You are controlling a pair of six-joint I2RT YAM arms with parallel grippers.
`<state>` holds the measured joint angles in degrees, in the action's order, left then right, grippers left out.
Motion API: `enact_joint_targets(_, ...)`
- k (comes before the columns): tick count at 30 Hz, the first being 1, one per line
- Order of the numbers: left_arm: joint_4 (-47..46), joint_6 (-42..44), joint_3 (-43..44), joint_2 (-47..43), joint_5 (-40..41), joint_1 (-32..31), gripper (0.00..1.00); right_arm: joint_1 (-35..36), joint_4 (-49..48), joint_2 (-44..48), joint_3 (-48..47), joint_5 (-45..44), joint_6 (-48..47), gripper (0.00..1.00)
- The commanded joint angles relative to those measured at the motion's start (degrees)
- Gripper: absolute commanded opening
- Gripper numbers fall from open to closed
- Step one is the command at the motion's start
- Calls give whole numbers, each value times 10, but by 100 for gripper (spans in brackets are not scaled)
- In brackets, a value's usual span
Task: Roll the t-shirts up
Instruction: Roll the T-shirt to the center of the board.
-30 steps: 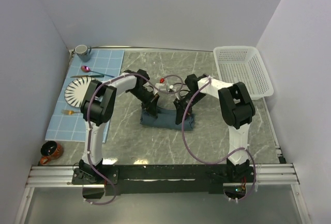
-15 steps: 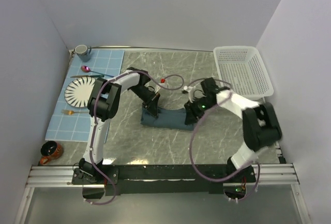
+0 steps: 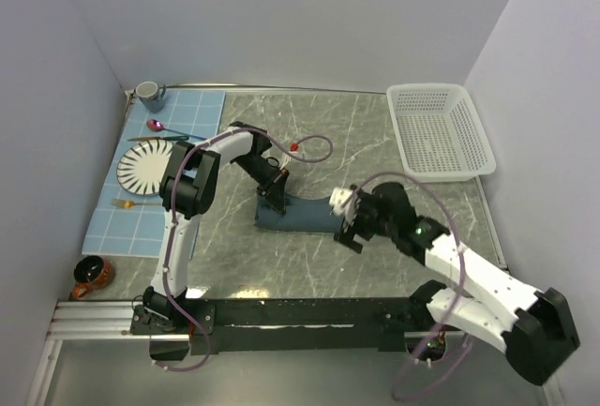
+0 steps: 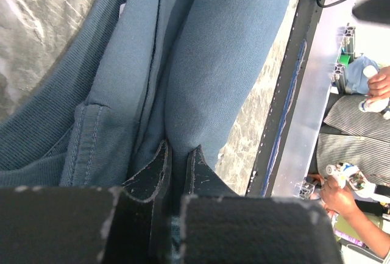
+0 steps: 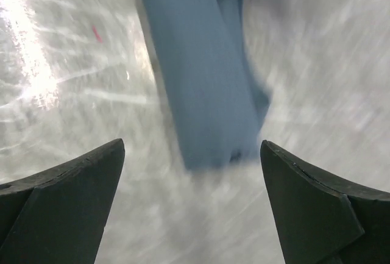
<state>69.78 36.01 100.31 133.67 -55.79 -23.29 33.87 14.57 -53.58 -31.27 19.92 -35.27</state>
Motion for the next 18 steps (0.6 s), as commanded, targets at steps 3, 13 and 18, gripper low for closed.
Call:
enact_joint_targets(3,13,40,15,46,101,-8,6,124,-172,5,65,-86,-203,100)
enact_joint_targets(13,46,60,28,63,114,-15,6,173,-435,-103,196,-153,-424,100)
enact_joint_targets(18,64,75,37,73,112,-15,6,179,-546,-220,205,-189,-442,96)
